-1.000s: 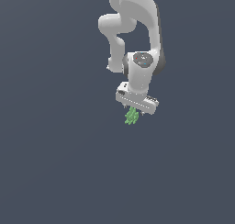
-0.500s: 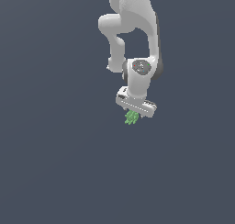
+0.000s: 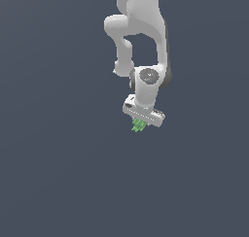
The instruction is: Pick up the object and move it to a goal position.
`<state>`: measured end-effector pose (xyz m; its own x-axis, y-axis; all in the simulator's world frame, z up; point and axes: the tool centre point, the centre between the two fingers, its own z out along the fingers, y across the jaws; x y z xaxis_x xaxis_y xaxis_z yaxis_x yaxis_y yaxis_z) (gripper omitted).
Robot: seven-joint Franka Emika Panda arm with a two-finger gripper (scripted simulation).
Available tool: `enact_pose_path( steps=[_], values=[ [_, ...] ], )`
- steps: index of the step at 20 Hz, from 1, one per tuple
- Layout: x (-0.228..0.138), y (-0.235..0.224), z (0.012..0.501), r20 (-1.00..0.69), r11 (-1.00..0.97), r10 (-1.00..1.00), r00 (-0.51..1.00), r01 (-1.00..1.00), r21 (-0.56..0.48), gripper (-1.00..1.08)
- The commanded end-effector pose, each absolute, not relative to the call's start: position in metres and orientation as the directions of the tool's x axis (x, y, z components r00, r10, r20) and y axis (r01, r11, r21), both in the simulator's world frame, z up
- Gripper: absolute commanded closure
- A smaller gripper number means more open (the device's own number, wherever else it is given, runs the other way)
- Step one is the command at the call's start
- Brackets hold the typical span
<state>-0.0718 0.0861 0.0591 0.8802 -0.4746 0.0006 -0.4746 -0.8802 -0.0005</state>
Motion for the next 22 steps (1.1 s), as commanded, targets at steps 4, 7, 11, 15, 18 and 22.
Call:
enact_pose_path(
  steps=[4,7,11,15,18,22],
  values=[
    [-0.072,0.086,0.058,0.0,-0.88,-0.475,0.88,-0.475,0.0,1.08],
    [-0.072,0.086,0.058,0.0,-0.88,-0.475,0.88,-0.475,0.0,1.08],
    [-0.071,0.087,0.061,0.001,-0.88,-0.475,0.88,-0.475,-0.001,1.08],
    [-0.069,0.088,0.073,0.001,-0.88,-0.475,0.88,-0.475,-0.001,1.08],
    [-0.067,0.091,0.087,0.001,-0.88,-0.475,0.88,-0.475,-0.001,1.08],
    [-0.063,0.095,0.113,0.001,-0.88,-0.475,0.88,-0.475,0.0,1.08]
  ],
)
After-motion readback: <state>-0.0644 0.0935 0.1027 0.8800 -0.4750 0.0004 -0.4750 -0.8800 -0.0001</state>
